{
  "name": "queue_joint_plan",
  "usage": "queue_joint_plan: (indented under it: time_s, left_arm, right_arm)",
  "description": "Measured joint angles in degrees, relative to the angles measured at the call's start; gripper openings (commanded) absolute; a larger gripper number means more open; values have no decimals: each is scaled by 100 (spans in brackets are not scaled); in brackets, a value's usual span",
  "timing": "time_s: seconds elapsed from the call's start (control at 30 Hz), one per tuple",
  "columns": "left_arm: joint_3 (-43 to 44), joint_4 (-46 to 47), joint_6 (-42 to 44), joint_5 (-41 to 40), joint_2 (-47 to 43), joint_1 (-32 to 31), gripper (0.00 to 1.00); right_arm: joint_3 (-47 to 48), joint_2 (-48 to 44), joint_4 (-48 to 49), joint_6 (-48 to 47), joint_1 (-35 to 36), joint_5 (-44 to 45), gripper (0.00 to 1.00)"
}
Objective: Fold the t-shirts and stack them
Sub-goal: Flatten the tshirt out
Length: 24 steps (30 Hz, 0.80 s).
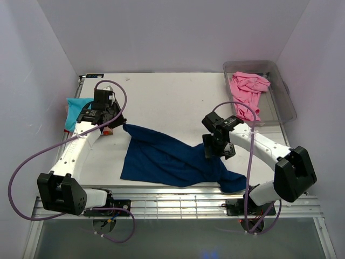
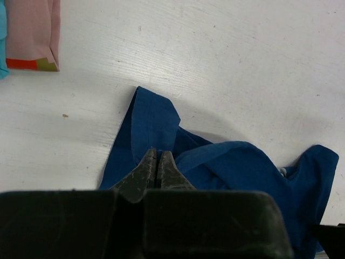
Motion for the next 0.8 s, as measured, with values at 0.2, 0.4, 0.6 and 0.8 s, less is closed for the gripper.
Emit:
queue_joint_plan:
  time_s: [0.2, 0.4, 0.6, 0.8]
  left_arm:
    - [15, 0, 31, -4, -13, 0, 0]
    - [2, 0, 48, -2, -37, 0, 0]
    - [-142, -4, 46, 4, -118, 0, 0]
    - [-166, -22, 48, 120, -116, 0, 0]
  right_arm:
    - [39, 361, 697, 227, -160, 466, 61]
    - [-273, 173, 1298, 621, -509, 758, 49]
    - [-695, -763, 1539, 844, -831, 903, 49]
    - [-1510, -623, 2009, 931, -866, 533, 49]
